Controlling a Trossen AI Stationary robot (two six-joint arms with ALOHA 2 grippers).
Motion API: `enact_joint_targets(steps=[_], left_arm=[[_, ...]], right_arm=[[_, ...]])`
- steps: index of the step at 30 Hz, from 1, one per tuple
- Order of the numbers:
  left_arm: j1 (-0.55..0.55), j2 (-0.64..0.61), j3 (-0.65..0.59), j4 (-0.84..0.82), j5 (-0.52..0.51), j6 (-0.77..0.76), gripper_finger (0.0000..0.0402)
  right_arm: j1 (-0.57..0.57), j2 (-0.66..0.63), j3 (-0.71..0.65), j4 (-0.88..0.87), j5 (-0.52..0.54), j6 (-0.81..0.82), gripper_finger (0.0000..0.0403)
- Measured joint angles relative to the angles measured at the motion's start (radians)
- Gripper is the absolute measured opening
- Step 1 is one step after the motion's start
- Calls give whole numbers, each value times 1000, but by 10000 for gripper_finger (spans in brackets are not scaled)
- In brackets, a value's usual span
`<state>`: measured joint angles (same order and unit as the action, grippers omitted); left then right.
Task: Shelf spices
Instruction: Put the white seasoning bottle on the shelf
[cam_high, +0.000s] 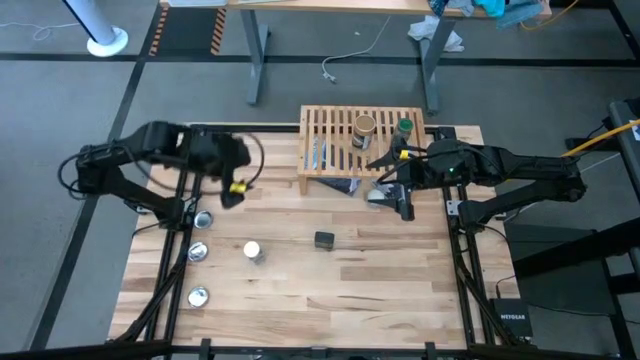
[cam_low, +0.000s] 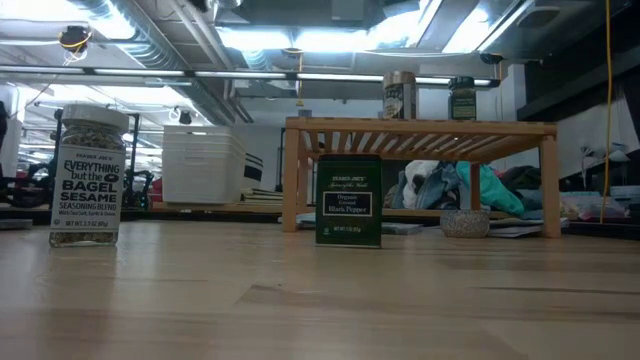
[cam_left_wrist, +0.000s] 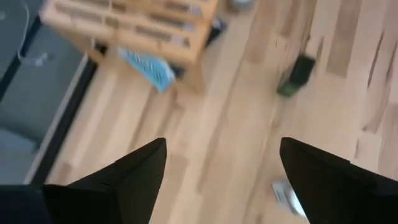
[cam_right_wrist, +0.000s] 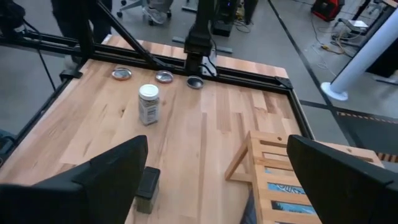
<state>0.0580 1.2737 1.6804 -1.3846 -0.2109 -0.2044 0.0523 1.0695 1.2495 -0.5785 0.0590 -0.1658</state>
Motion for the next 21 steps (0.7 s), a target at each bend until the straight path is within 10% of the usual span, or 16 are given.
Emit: enact_joint_targets(steps=[21], left_arm=[[-509, -87, -626, 96, -187, -762, 308]], right_arm=[[0, 0, 0, 0, -34, 7, 390]])
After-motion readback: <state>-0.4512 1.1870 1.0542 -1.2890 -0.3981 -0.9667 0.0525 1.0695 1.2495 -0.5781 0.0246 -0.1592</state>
